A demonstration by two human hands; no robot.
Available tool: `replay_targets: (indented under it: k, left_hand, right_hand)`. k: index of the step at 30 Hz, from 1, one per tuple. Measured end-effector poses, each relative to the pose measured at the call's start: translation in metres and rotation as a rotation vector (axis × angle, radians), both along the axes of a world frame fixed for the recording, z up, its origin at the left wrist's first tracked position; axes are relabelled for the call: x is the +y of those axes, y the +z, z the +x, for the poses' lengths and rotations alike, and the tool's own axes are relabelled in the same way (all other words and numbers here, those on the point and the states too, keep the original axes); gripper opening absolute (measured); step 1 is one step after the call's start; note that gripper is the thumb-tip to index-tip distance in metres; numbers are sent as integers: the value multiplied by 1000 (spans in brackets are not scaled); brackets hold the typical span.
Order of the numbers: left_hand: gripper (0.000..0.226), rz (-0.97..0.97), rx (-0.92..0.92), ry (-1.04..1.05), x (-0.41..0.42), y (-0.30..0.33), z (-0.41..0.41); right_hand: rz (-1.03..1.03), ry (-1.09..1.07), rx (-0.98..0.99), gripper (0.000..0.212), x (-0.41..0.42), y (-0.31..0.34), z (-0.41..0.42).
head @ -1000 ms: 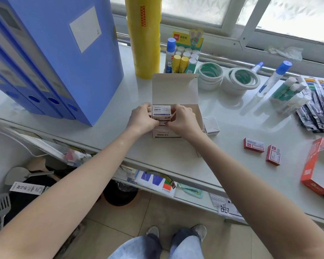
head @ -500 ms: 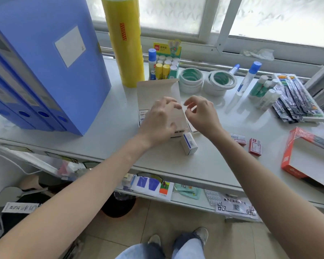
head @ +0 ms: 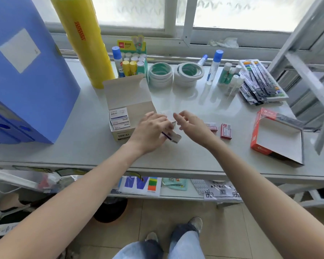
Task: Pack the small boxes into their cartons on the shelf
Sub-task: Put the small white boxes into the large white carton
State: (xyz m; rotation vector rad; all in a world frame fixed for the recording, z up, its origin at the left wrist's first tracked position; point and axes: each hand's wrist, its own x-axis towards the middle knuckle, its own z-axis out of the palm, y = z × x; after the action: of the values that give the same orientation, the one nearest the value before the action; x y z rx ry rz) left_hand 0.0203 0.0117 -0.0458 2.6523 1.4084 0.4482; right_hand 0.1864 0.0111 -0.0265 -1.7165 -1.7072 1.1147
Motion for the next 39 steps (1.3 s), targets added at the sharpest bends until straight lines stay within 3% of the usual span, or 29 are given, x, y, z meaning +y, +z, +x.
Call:
replay_targets:
  k: [3, 8, 11, 15, 20, 26, 28, 31, 39]
  left_hand:
    - [28, 51, -108, 44, 0, 2, 11]
    - [33, -7, -266, 74, 5, 9, 26]
    - [57, -67, -191, 186, 18, 5, 31]
    - [74, -128, -23, 280, 37, -3, 36]
    - [72, -196, 289, 319, 43, -14, 49]
    - [54, -74, 231, 314, 42, -13, 50]
    - [57, -55, 48, 302, 42, -11, 47]
    - [57, -153, -478, 268, 37, -1, 43]
    - [33, -809, -1513, 446, 32, 31, 39]
  right_hand:
    - [-89, 98, 82, 51, -2, -1, 7]
    - [57, 124, 55, 52, -1, -7, 21]
    - [147, 32, -9, 58, 3, -9, 29]
    - [190, -7, -41, 51, 6, -12, 41]
    - [188, -14, -5, 48, 4, -11, 54]
    - [197, -25, 13, 48, 4, -8, 61]
    - [202, -42, 33, 47, 4, -7, 62]
    - [219, -70, 61, 45, 7, -2, 59]
    - [288, -49, 136, 42, 9, 13, 40]
